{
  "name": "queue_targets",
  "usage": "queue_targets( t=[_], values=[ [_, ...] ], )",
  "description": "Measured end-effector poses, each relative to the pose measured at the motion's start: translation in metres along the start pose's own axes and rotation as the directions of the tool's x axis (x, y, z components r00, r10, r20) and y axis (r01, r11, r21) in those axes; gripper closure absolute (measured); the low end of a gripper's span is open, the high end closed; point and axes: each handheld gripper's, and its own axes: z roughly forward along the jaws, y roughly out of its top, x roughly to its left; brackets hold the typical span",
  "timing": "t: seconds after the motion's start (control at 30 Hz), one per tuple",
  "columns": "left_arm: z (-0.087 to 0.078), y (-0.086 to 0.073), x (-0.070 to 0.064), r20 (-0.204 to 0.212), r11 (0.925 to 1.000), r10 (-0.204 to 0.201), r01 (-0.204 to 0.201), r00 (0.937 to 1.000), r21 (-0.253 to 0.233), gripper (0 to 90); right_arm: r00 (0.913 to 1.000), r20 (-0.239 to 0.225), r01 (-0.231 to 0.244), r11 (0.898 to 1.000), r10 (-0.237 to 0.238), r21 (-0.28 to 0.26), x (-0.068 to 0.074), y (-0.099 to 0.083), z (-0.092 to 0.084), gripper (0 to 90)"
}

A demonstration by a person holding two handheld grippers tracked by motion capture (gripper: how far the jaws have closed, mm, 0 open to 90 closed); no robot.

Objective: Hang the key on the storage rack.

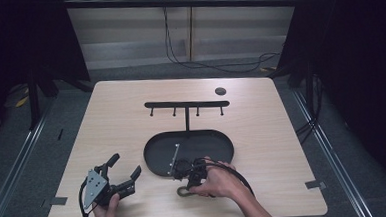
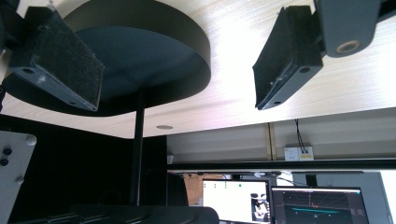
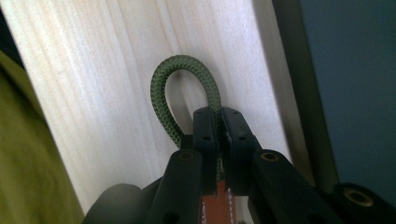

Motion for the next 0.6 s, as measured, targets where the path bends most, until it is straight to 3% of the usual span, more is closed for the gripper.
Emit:
queue_targets(
  t=[0.2,0.37,0.6],
  values=[
    [0.0,0.0,0.0,0.0,1.0,0.0,0.0,1.0,0.0,15.7,0.9985,-0.053,-0.016,1.0,0.015,-0.025,-0.005,-0.005,-0.006,85.6],
    [0.0,0.0,0.0,0.0,1.0,0.0,0.0,1.0,0.0,15.8,0.9974,-0.063,-0.037,0.998,0.034,-0.055,-0.011,-0.008,-0.022,85.6],
    [0.0,0.0,0.0,0.001,1.0,0.0,0.0,1.0,0.0,15.7,0.9938,-0.095,-0.064,0.996,0.057,-0.066,-0.016,-0.012,-0.029,85.6]
  ],
)
